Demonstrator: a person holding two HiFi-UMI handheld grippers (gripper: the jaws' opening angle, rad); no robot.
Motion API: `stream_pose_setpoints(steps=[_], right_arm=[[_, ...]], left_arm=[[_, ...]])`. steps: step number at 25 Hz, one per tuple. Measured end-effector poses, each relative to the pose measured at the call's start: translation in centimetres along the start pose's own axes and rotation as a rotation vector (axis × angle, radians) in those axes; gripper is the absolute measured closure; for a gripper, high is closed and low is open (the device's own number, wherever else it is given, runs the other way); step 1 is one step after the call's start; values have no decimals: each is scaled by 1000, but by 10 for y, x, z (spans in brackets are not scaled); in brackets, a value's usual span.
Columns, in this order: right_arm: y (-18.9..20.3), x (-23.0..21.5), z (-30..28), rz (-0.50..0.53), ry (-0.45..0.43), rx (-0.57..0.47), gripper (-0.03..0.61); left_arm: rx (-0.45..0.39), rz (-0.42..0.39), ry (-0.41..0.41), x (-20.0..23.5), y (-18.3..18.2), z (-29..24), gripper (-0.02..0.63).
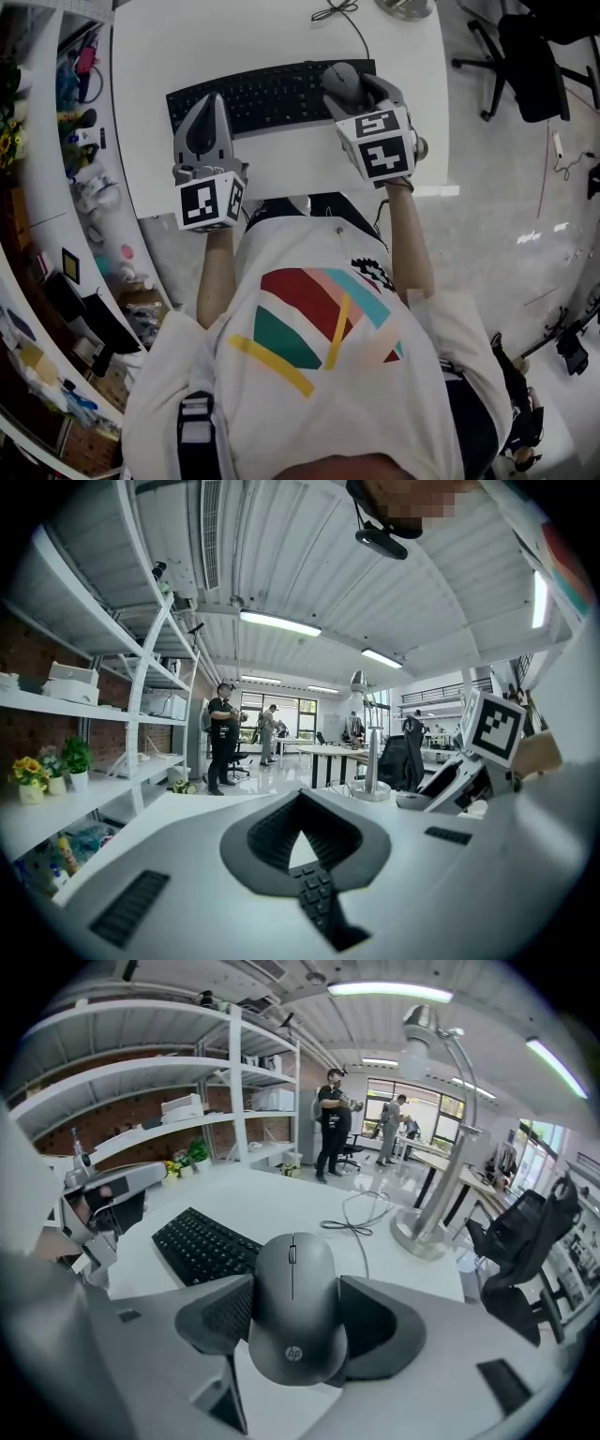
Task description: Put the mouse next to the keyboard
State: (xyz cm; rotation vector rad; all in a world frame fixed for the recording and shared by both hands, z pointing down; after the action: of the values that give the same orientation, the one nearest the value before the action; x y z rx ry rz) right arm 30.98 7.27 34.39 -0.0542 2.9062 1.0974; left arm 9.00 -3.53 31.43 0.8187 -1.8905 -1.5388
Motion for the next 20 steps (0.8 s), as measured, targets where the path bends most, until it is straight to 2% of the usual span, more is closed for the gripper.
stream_pose_setpoints(steps=[9, 14, 20], right_arm=[[64, -89, 29, -113, 108, 29, 281], [94, -124, 24, -193, 124, 53, 279], [121, -154, 7, -340, 97, 71, 279]], left_arm=[[47, -20, 71, -69, 6, -41, 571], [70, -36, 117, -97, 11, -57, 571], [104, -49, 122, -108, 13, -56, 571]])
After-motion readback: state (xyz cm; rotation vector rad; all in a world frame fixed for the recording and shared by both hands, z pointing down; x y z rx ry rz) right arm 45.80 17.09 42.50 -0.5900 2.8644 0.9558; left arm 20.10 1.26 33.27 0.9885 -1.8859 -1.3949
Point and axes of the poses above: the fingertips, and each gripper's own axes: z backward along the fingers, x to its left, y out of its underside, the point moved 8 cm from there along z, backward along the fingers, and after that the axes turned 5 degrees about -y, right-handed, at the moved point
